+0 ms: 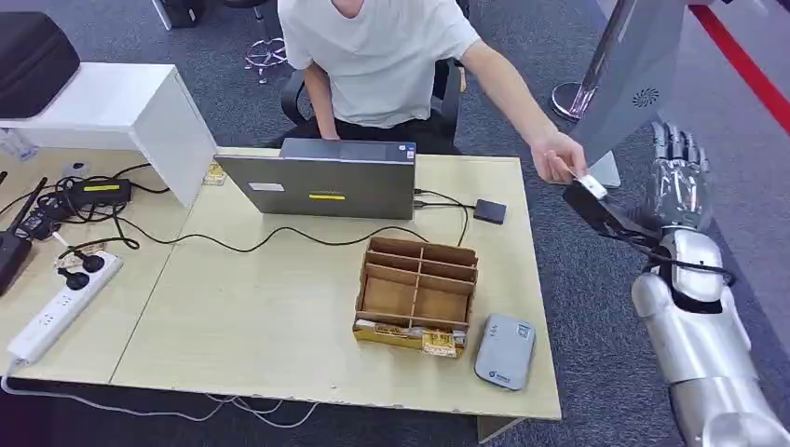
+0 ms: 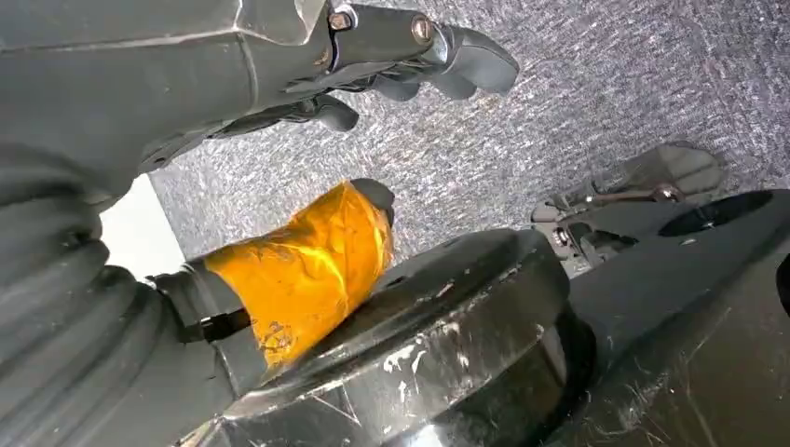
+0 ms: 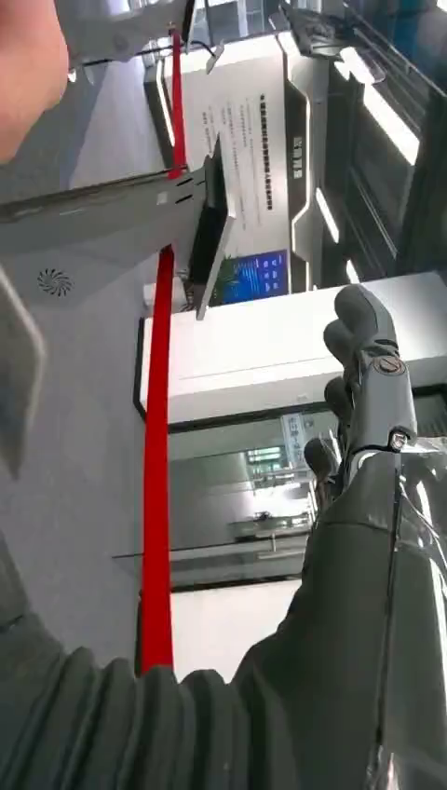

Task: Pass the card to the sensor for recognition and then transmit it.

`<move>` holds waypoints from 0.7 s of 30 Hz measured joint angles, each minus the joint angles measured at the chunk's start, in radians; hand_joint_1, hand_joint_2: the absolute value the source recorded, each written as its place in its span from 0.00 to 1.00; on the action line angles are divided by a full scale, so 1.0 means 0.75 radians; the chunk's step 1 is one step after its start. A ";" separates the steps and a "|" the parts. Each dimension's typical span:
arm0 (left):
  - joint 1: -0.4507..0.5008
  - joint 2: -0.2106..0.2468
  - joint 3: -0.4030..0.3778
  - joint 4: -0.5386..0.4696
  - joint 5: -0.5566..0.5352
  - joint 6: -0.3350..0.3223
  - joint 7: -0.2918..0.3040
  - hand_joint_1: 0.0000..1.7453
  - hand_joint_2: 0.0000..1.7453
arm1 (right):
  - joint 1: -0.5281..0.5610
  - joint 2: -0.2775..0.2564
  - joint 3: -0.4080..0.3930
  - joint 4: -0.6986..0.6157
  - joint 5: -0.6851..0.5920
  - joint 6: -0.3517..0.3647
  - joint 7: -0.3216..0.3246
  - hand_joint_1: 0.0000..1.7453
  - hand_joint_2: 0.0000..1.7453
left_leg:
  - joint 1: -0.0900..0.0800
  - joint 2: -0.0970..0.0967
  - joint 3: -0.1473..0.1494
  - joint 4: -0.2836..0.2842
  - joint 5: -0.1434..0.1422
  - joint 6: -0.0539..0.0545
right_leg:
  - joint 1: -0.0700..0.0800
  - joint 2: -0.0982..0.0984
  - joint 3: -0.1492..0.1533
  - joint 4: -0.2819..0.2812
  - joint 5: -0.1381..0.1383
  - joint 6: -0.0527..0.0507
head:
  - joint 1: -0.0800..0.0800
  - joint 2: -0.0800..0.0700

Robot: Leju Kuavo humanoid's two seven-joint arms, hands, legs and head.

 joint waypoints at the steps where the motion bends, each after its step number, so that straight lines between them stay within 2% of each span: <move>1: 0.000 -0.001 0.001 0.000 -0.001 -0.001 0.002 0.00 1.00 | 0.008 0.000 0.000 -0.007 -0.004 0.000 -0.006 1.00 1.00 | 0.000 0.000 0.000 0.000 0.000 0.000 | 0.000 0.000 0.000 0.000 0.000 0.000 | 0.001 0.000; 21: 0.000 -0.007 0.027 0.006 -0.006 -0.010 -0.007 0.00 1.00 | 0.053 0.004 0.006 -0.104 -0.027 0.007 -0.019 1.00 1.00 | 0.000 0.000 0.000 0.000 0.000 0.000 | 0.000 0.000 0.000 0.000 0.000 0.000 | 0.001 0.001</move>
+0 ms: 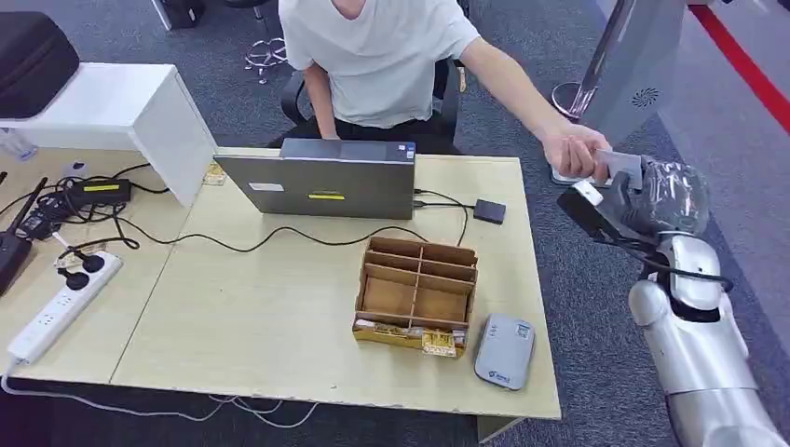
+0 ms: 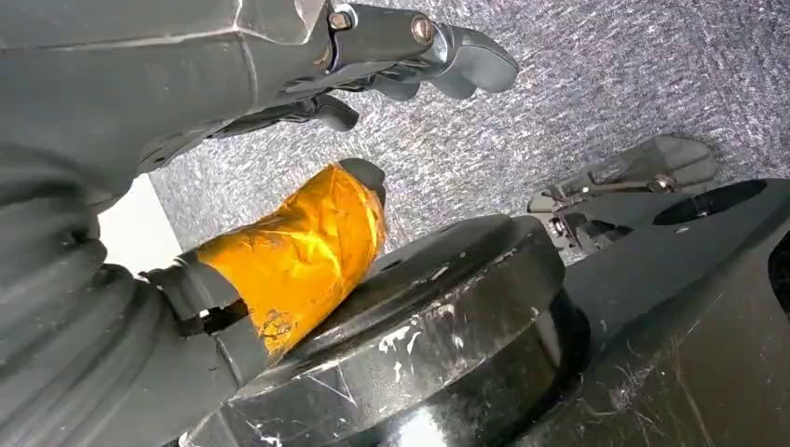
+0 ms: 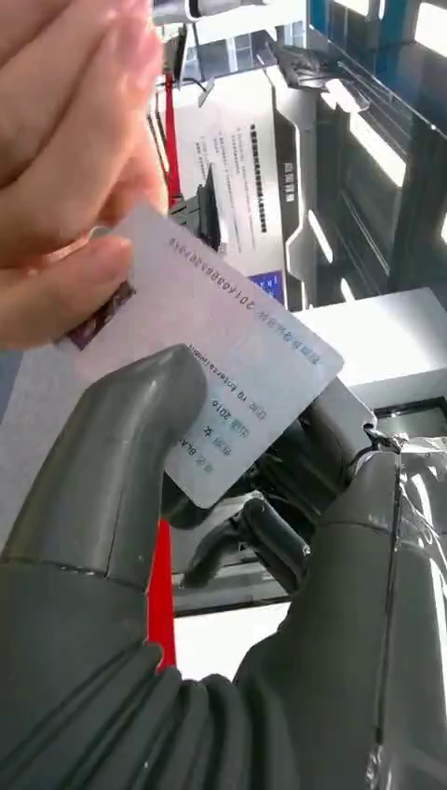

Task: Pass the card to the sensor for recognition and then transmit it.

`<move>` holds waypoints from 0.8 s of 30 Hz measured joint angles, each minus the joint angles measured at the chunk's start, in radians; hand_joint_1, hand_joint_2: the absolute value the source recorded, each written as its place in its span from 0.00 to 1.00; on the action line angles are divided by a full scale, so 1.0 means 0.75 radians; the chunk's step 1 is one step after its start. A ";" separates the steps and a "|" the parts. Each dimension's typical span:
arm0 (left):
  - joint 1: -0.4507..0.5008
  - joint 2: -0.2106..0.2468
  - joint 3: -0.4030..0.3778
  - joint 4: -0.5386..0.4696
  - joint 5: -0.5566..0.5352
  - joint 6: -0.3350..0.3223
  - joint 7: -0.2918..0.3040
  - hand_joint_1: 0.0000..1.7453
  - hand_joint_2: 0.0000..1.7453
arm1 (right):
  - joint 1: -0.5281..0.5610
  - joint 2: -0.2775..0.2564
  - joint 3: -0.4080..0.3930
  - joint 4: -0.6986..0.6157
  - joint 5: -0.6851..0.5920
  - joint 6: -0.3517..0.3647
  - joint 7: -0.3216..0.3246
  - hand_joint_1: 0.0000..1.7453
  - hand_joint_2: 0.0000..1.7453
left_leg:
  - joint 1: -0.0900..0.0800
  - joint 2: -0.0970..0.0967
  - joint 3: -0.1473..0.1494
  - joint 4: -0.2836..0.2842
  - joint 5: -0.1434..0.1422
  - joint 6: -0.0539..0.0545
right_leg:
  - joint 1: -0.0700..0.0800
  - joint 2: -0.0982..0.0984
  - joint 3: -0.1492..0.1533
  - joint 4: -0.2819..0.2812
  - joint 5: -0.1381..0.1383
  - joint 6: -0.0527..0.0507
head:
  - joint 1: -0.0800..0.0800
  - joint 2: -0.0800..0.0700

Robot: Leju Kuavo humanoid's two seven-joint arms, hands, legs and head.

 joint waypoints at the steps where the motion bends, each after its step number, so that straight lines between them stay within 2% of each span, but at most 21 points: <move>1: 0.000 0.000 -0.001 0.000 0.000 0.000 0.000 0.00 1.00 | 0.000 0.000 0.000 0.000 0.000 0.000 0.001 1.00 1.00 | 0.000 0.000 0.000 0.000 0.000 0.000 | 0.000 0.000 0.000 0.000 0.000 0.000 | 0.000 -0.001; 17: 0.000 -0.001 0.011 0.000 -0.010 -0.005 -0.011 0.00 1.00 | 0.042 -0.001 0.000 -0.057 -0.025 -0.009 -0.014 1.00 1.00 | 0.000 0.000 0.001 0.000 0.000 0.000 | 0.000 0.000 0.000 0.000 0.000 0.000 | 0.000 -0.001; 20: 0.001 -0.006 0.022 0.001 -0.003 0.013 -0.005 0.00 1.00 | 0.124 -0.002 -0.020 -0.133 -0.063 -0.048 -0.033 1.00 1.00 | 0.000 -0.001 0.000 0.000 0.000 0.000 | 0.000 -0.001 0.000 0.000 0.000 0.000 | 0.000 -0.001; 24: 0.001 -0.014 0.045 0.002 0.018 0.033 0.003 0.00 1.00 | 0.316 -0.010 -0.079 -0.305 -0.102 -0.108 -0.082 1.00 1.00 | 0.000 -0.004 0.000 0.000 -0.001 0.000 | 0.000 -0.003 0.000 -0.001 -0.002 0.000 | 0.000 0.000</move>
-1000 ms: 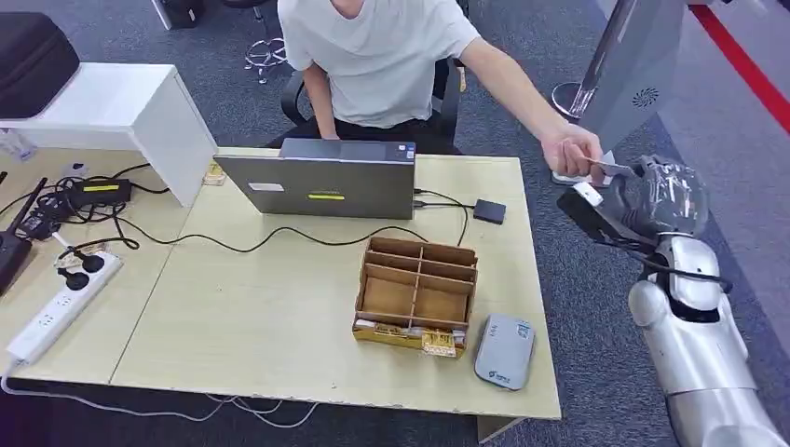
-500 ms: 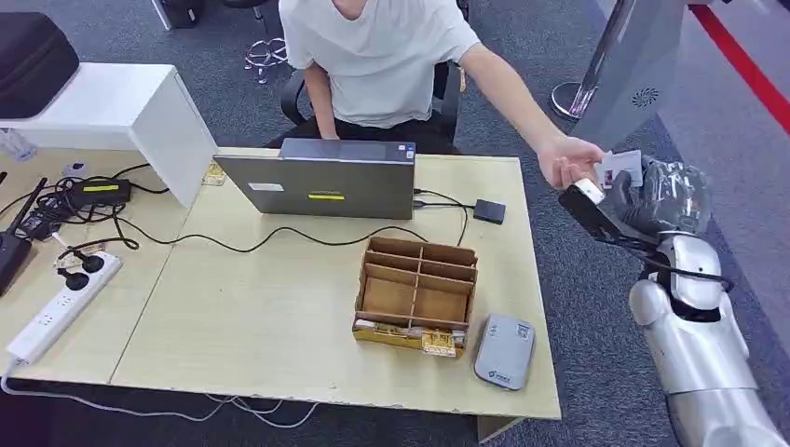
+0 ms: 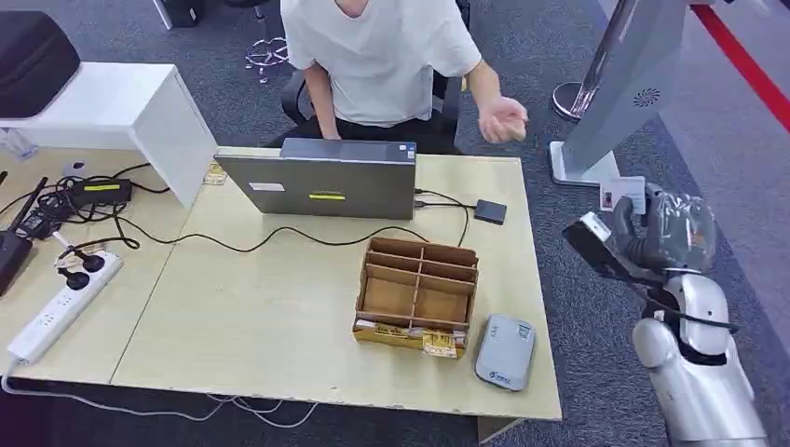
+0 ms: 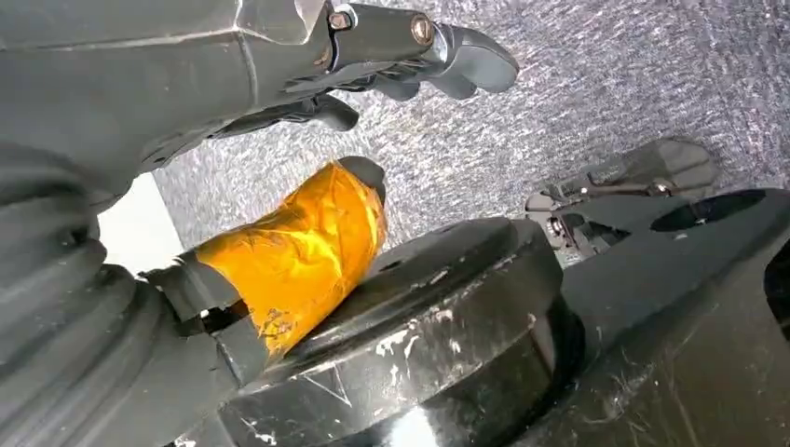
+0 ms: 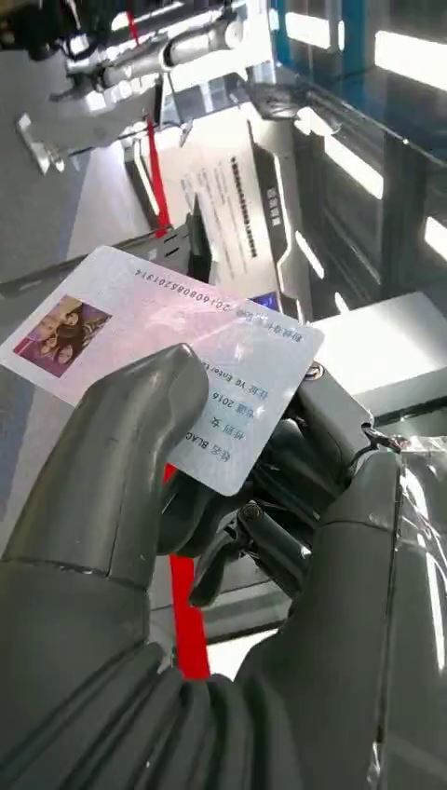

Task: Pass the card to the sensor for recognition and then transmit it.

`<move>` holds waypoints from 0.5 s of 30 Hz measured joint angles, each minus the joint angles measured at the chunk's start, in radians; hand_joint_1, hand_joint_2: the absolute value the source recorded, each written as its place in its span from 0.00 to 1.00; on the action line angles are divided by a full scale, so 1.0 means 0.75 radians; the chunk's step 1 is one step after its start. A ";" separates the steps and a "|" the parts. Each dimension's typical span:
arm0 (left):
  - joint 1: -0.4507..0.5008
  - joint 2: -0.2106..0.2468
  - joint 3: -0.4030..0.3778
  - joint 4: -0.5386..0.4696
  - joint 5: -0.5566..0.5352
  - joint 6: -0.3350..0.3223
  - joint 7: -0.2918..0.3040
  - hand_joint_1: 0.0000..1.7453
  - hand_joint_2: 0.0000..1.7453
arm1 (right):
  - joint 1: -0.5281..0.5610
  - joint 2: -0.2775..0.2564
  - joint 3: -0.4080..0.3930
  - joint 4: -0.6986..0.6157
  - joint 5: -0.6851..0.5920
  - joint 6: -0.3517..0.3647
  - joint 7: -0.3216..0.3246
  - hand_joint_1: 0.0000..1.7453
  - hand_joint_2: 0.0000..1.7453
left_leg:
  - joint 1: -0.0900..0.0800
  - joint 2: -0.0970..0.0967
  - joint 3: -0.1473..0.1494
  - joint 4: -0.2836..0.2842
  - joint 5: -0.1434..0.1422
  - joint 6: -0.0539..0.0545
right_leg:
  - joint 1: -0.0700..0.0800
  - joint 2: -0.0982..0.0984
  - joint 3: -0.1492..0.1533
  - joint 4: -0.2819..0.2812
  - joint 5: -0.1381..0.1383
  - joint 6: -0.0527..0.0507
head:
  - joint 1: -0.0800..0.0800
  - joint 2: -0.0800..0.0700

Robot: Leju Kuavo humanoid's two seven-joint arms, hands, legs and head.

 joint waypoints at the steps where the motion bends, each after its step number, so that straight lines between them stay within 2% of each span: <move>1: 0.001 -0.004 0.007 0.000 0.002 0.002 0.000 0.00 1.00 | 0.046 0.000 -0.017 -0.040 -0.004 -0.009 -0.007 1.00 1.00 | 0.000 0.000 -0.001 0.000 0.000 0.000 | 0.000 0.000 0.000 0.000 0.000 0.000 | 0.000 0.000; 6: 0.001 -0.011 0.029 0.001 0.011 0.012 0.004 0.00 1.00 | 0.216 -0.002 -0.085 -0.203 -0.014 -0.027 -0.033 1.00 1.00 | 0.000 0.000 0.000 0.000 -0.001 -0.001 | 0.000 0.001 -0.001 0.000 -0.001 0.000 | 0.000 0.000; 12: 0.000 -0.014 0.044 0.001 0.018 0.023 0.009 0.00 1.00 | 0.308 -0.004 -0.126 -0.299 -0.026 -0.035 -0.055 1.00 1.00 | 0.000 0.001 0.003 0.000 -0.001 -0.001 | 0.000 0.002 0.000 0.000 -0.001 -0.001 | 0.000 0.000; 14: 0.000 -0.023 0.055 0.001 0.036 0.052 0.019 0.00 1.00 | 0.436 -0.003 -0.155 -0.399 -0.018 -0.089 -0.092 1.00 1.00 | 0.000 -0.008 0.004 0.000 -0.001 -0.001 | 0.000 -0.006 0.002 -0.001 -0.005 0.004 | 0.000 0.000; 15: 0.001 -0.027 0.062 0.001 0.040 0.062 0.026 0.00 1.00 | 0.522 -0.001 -0.170 -0.459 -0.004 -0.126 -0.105 1.00 1.00 | 0.000 -0.013 0.003 0.000 -0.001 -0.001 | 0.000 -0.013 0.007 -0.001 -0.007 0.001 | 0.001 0.000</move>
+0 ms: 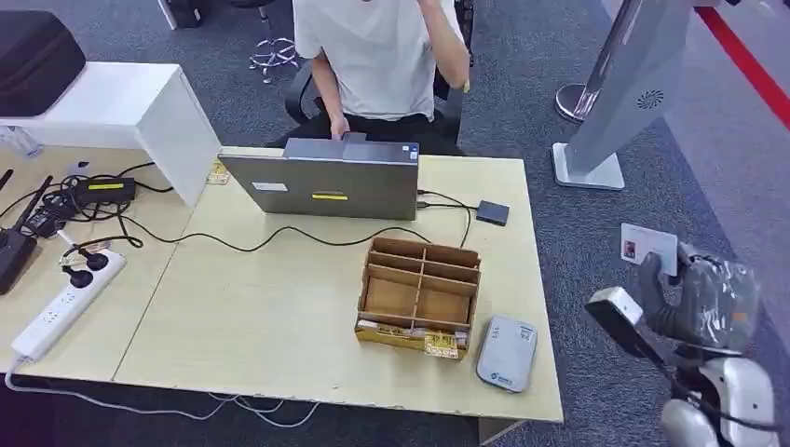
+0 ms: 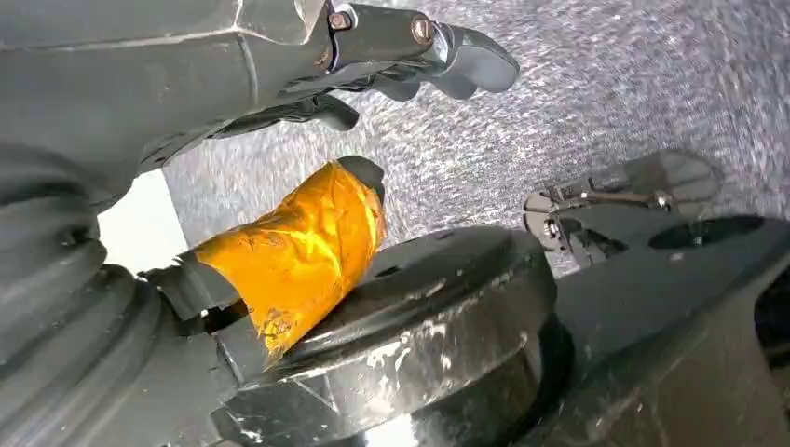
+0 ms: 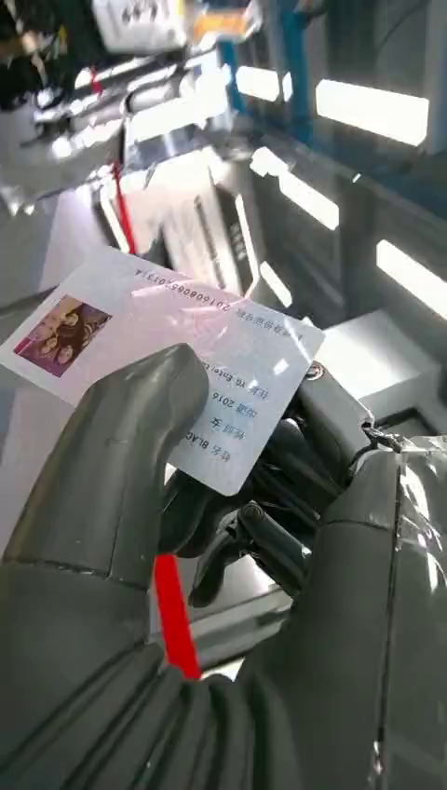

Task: Pass the card to the sensor for recognition and then transmit it.

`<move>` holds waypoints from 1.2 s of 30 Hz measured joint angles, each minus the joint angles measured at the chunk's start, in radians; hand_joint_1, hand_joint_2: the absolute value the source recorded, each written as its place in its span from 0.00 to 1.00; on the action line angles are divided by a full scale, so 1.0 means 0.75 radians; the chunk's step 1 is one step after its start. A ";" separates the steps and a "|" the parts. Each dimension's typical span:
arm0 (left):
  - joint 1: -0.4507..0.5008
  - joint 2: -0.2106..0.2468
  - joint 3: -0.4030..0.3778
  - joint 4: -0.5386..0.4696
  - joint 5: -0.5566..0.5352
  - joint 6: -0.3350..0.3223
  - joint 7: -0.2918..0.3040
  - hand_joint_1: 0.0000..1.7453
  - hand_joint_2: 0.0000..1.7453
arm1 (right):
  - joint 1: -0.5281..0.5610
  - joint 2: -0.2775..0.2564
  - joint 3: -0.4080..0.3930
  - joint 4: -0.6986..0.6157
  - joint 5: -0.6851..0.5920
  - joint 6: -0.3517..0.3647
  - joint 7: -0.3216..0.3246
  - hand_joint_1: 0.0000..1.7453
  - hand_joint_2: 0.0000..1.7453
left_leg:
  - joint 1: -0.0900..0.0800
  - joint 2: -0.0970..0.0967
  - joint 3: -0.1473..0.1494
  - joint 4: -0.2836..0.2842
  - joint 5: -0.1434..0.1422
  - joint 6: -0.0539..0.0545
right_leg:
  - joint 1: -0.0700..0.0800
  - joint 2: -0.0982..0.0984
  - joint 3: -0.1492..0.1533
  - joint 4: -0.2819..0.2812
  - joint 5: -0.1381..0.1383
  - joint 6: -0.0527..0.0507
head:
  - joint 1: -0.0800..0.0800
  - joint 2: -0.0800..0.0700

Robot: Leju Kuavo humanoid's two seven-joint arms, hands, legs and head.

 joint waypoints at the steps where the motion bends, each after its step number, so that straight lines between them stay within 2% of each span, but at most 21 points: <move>1: 0.001 -0.004 0.005 0.000 0.002 0.006 0.001 0.00 1.00 | 0.069 0.007 -0.014 -0.055 0.013 -0.028 -0.010 1.00 1.00 | 0.000 0.000 -0.001 0.000 0.000 0.000 | 0.000 -0.001 0.000 0.000 0.000 0.000 | -0.001 0.000; 5: 0.000 -0.010 0.024 0.000 0.005 0.015 0.003 0.00 1.00 | 0.235 0.023 -0.042 -0.188 0.035 -0.055 -0.013 1.00 1.00 | 0.000 0.008 0.003 -0.001 -0.006 -0.002 | 0.000 0.010 -0.001 0.000 -0.001 -0.001 | -0.001 0.000; 13: -0.001 -0.020 0.044 0.000 0.005 0.039 0.004 0.00 1.00 | 0.367 0.073 -0.018 -0.244 0.077 -0.053 0.011 1.00 1.00 | 0.000 0.010 0.004 -0.001 -0.007 -0.001 | 0.000 0.013 0.000 0.000 -0.002 0.000 | -0.001 0.001; 19: -0.003 -0.024 0.057 0.000 -0.008 0.044 0.005 0.00 1.00 | 0.362 0.104 0.130 -0.132 0.106 -0.100 0.092 1.00 1.00 | 0.000 0.011 0.005 -0.001 -0.007 -0.001 | 0.000 0.013 0.001 0.000 -0.002 0.000 | -0.001 0.000; 26: -0.007 -0.024 0.070 0.000 -0.034 0.044 0.013 0.00 1.00 | 0.307 0.104 0.317 -0.021 0.079 -0.119 0.175 1.00 1.00 | 0.000 0.011 0.005 -0.001 -0.007 -0.001 | 0.000 0.013 0.001 0.000 -0.002 0.000 | -0.001 0.000; 36: -0.010 -0.026 0.086 0.000 -0.063 0.041 0.014 0.00 1.00 | 0.189 0.122 0.539 0.150 0.028 -0.127 0.176 1.00 1.00 | 0.000 0.011 0.005 -0.001 -0.007 -0.001 | 0.000 0.013 0.001 0.000 -0.002 0.000 | -0.001 0.000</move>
